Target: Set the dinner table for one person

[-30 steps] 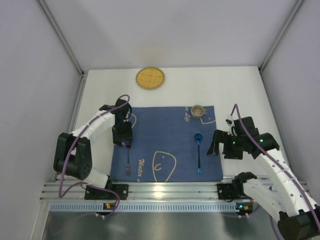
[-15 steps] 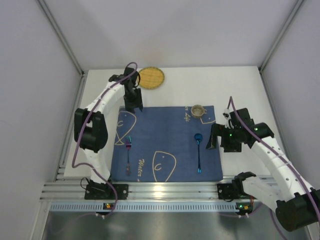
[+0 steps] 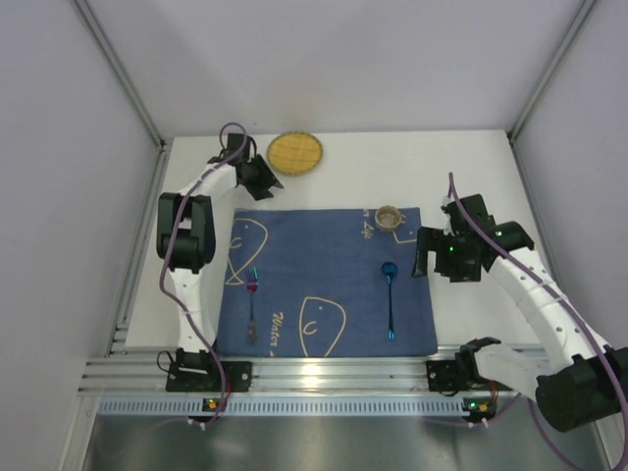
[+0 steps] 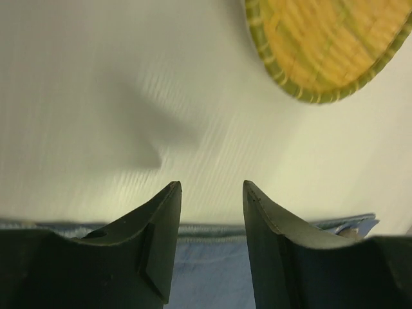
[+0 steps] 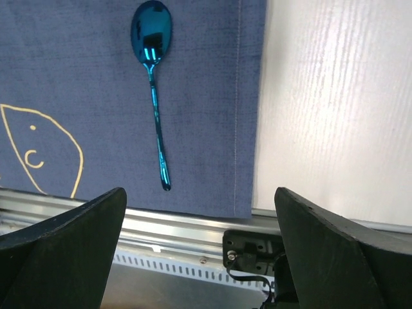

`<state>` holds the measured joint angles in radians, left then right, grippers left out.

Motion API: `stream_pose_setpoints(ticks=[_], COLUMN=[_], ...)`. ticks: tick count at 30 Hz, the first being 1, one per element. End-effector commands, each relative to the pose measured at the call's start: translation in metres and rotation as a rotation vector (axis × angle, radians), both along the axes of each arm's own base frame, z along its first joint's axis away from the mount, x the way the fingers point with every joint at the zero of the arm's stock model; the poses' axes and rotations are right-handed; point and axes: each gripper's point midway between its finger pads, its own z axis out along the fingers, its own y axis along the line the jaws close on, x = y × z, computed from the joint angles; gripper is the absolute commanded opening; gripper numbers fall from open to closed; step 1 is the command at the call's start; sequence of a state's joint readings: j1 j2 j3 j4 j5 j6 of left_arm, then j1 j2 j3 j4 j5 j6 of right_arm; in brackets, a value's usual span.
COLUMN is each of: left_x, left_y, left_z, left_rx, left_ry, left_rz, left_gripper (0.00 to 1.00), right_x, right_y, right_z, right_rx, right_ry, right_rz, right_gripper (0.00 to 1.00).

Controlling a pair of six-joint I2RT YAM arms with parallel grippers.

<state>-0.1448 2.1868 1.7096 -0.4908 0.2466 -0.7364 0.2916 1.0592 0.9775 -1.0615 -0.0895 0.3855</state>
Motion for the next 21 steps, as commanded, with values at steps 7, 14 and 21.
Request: stream_pose_setpoints(ticks=[7,14,21], left_x=[0.081,0.1,0.113], left_y=[0.008,0.02,0.036], left_z=[0.018,-0.003,-0.021], left_rx=[-0.149,-0.26,-0.295], left_ry=[-0.216,-0.237,-0.236], left_rz=[0.129,0.199,0.25], left_gripper=[0.49,0.49,0.49], right_x=[0.022,0.038,0.055], right_y=[-0.013,-0.01,-0.005], right_z=[0.006,0.003,0.0], right_rx=[-0.075,-0.073,-0.074], right_ry=[-0.001,0.024,0.043], right_rz=[-0.072,-0.1,-0.105], right_gripper=[0.99,0.99,0.99])
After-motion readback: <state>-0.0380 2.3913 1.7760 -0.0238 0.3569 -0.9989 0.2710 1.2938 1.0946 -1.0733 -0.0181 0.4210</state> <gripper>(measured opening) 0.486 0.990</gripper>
